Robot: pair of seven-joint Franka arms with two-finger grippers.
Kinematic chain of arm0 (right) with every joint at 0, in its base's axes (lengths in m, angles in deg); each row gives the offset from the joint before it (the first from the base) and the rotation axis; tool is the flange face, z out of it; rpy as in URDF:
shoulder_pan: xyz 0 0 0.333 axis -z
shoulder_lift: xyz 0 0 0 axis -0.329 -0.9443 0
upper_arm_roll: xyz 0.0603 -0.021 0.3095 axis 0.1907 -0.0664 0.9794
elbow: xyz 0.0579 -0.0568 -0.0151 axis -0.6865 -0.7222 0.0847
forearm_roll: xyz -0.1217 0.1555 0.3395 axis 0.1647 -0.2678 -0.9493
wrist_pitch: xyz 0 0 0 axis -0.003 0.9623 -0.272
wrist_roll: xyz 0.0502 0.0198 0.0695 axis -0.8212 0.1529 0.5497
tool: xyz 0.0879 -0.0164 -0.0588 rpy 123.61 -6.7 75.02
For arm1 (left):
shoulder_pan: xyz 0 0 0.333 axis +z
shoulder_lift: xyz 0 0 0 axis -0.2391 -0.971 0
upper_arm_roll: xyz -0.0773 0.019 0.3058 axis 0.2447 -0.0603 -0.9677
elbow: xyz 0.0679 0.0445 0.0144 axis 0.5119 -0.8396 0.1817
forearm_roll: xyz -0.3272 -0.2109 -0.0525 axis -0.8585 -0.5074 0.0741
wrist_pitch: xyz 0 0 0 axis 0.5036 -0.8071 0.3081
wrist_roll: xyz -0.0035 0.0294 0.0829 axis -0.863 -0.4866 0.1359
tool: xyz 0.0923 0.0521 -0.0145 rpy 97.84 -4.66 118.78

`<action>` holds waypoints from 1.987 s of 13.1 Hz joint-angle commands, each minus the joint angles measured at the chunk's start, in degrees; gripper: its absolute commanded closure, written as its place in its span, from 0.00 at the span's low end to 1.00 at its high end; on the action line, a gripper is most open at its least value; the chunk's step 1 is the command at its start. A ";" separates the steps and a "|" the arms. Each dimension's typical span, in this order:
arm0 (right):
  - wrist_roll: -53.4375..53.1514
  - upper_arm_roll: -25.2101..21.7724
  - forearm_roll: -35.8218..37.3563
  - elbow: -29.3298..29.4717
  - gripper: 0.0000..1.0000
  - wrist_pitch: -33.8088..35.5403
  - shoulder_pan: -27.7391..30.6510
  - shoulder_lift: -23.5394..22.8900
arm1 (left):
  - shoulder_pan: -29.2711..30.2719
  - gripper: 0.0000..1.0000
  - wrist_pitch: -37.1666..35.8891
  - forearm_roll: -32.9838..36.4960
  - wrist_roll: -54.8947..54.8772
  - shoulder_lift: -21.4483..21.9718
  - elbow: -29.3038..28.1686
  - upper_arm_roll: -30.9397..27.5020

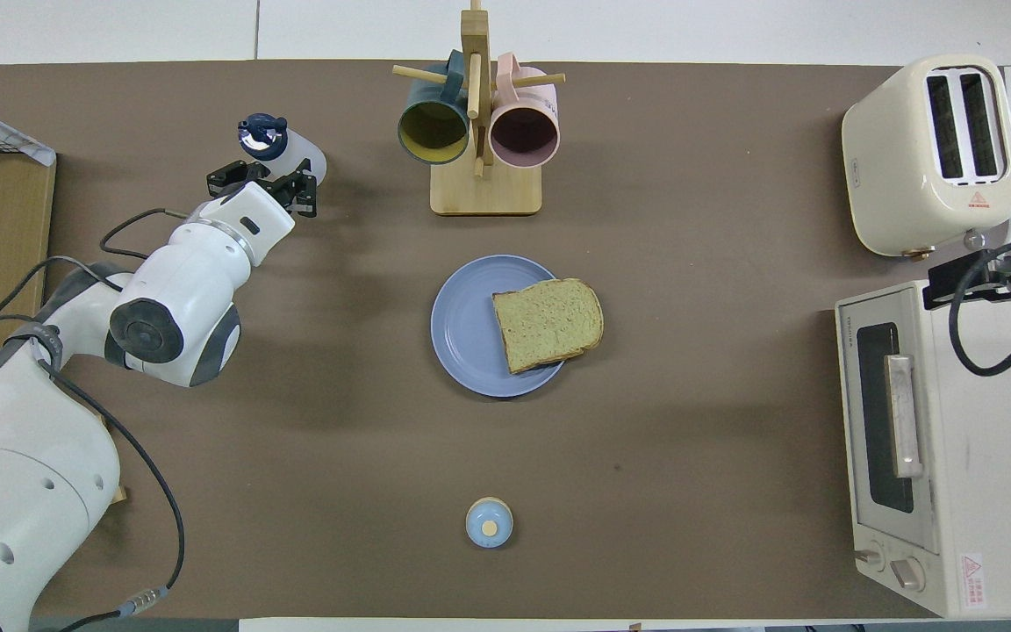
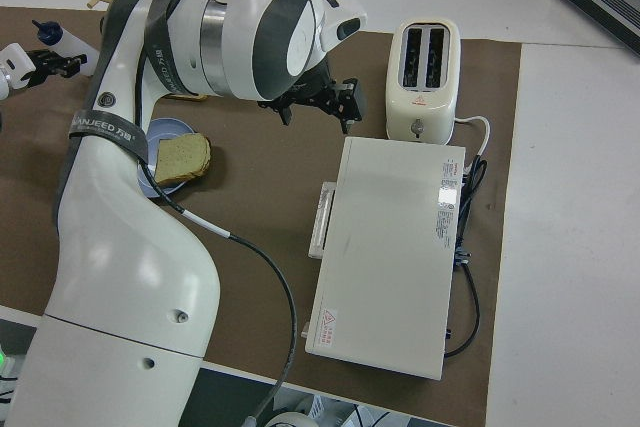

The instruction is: Put bread on plate and add seasoning

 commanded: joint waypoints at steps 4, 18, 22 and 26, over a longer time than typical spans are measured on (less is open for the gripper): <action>1.08 0.17 -0.34 -0.16 0.00 0.51 0.44 0.50 | 0.35 0.00 -1.99 -0.03 -0.32 -0.54 -0.16 0.27; 1.08 0.17 -0.34 -0.16 0.00 0.51 0.44 0.50 | -4.81 0.00 -26.88 0.05 -0.75 21.58 -13.18 0.88; 1.08 0.17 -0.34 -0.16 0.00 0.51 0.53 0.50 | -10.36 0.00 -44.57 -3.96 -0.14 26.69 -8.62 1.58; 1.08 0.17 -0.34 -0.16 0.00 0.51 0.44 0.50 | -11.16 0.00 -68.83 -10.82 -2.76 28.63 5.43 1.67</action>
